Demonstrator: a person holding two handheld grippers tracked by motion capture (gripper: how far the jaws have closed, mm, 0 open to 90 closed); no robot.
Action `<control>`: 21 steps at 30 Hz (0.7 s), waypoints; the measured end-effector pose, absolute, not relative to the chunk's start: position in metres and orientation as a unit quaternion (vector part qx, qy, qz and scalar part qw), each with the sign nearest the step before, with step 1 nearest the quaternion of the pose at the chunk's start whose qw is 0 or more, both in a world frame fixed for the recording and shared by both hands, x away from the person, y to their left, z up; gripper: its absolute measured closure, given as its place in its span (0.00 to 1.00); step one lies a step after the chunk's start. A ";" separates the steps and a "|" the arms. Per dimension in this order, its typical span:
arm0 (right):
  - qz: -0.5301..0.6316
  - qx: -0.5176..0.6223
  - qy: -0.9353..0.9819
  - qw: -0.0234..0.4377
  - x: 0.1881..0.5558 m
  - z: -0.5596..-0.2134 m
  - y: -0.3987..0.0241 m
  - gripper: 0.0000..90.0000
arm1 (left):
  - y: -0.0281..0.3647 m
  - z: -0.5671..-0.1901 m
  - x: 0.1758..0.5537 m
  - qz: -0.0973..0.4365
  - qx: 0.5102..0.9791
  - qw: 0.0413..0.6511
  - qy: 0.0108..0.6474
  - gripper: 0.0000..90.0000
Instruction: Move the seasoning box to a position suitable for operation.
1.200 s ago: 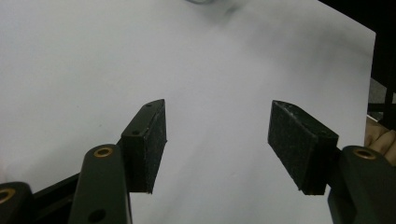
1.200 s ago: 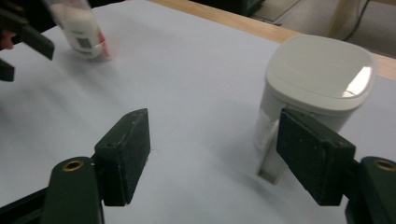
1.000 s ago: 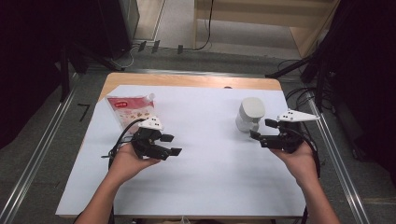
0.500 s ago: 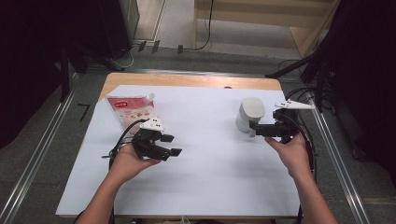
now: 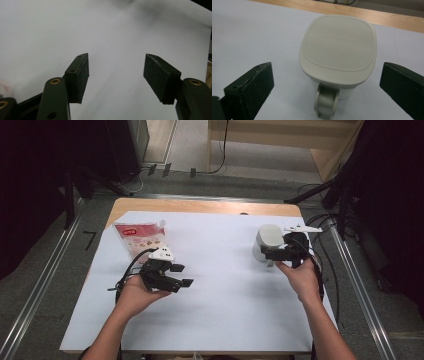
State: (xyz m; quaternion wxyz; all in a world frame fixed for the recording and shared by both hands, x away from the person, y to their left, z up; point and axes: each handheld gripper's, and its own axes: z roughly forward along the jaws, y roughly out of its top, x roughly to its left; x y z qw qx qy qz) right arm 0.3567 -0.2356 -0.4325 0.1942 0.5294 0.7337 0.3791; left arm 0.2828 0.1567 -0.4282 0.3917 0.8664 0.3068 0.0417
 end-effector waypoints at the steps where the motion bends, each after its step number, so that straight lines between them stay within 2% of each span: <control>1: 0.376 0.530 0.735 0.195 0.358 -0.434 -0.235 0.00 | 0.157 -0.428 0.282 0.040 0.867 0.390 0.308 0.43; 4: 0.353 0.539 0.735 0.211 0.365 -0.441 -0.234 0.00 | 0.157 -0.429 0.280 0.048 0.869 0.385 0.309 0.43; 14: 0.362 0.555 0.723 0.198 0.381 -0.458 -0.233 0.00 | 0.162 -0.428 0.273 0.055 0.867 0.385 0.311 0.44; 21: 0.358 0.557 0.721 0.204 0.392 -0.468 -0.226 0.00 | 0.167 -0.428 0.269 0.057 0.865 0.385 0.317 0.44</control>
